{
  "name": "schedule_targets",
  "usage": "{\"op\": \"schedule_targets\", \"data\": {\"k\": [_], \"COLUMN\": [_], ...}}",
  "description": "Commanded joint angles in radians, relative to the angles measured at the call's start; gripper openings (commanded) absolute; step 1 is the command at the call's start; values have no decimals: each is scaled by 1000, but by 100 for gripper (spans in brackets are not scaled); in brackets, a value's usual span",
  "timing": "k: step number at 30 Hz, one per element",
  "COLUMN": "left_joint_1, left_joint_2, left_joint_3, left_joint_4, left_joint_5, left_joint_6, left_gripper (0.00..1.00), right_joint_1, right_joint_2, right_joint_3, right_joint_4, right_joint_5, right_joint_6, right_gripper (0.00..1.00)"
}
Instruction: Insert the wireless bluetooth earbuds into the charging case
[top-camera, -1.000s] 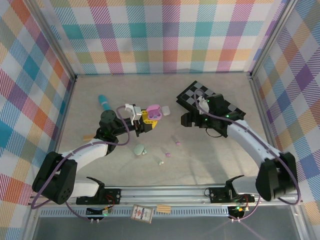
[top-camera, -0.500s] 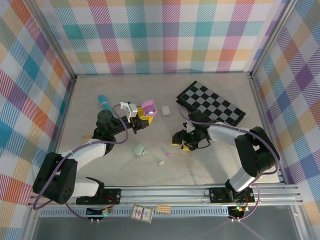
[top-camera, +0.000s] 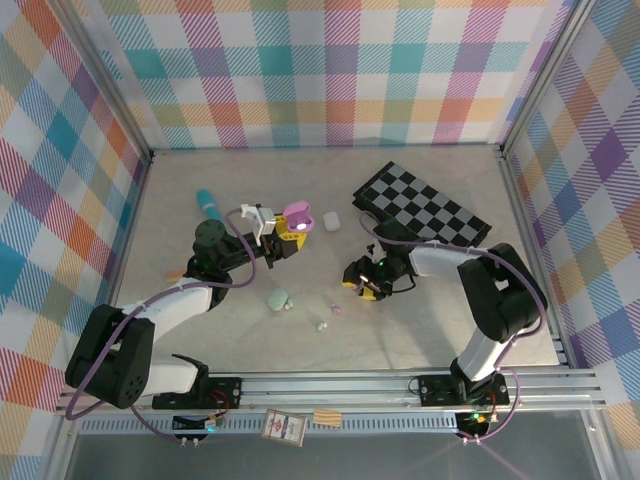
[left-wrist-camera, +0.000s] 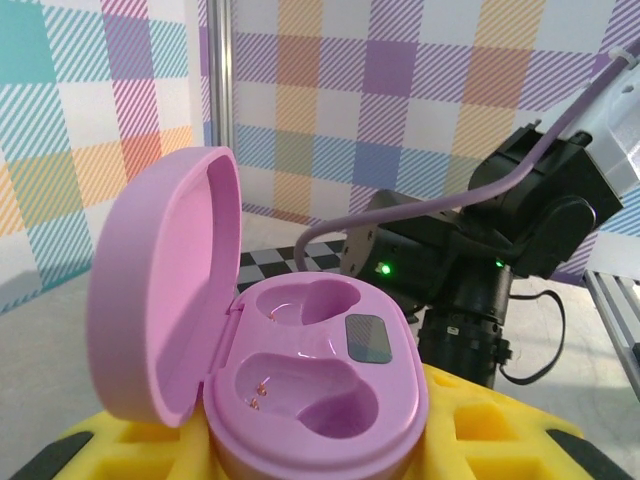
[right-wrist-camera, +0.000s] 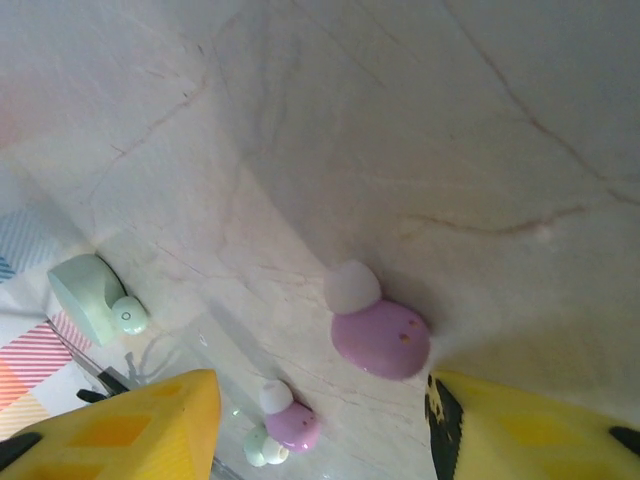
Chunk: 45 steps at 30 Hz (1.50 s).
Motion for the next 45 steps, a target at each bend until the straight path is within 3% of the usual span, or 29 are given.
{"op": "schedule_targets", "data": {"k": [1,12,19,27,45], "left_joint_1": [11,11,11,11,11], "left_joint_2": [-34,-34,-35,-14,-10], "left_joint_3": [0,4,13,16,15], "left_joint_4": [-1,-12,-21,10,5], "left_joint_5": [9,11,5,20,22], "left_joint_6": [22,27,34,18,16], "left_gripper": [29,29,29,30,29], "right_joint_1": [-6,-22,-33,-35,-32], "right_joint_2": [24,58,-32,-25,54], "right_joint_3": [54,120,52,-57,-49], "right_joint_4": [-1,-15,31,200,267], "right_joint_5": [41,36,90,33,-22], "right_joint_6": [-9,-35,-27,105,107], "right_gripper": [56,53,51,45,44]}}
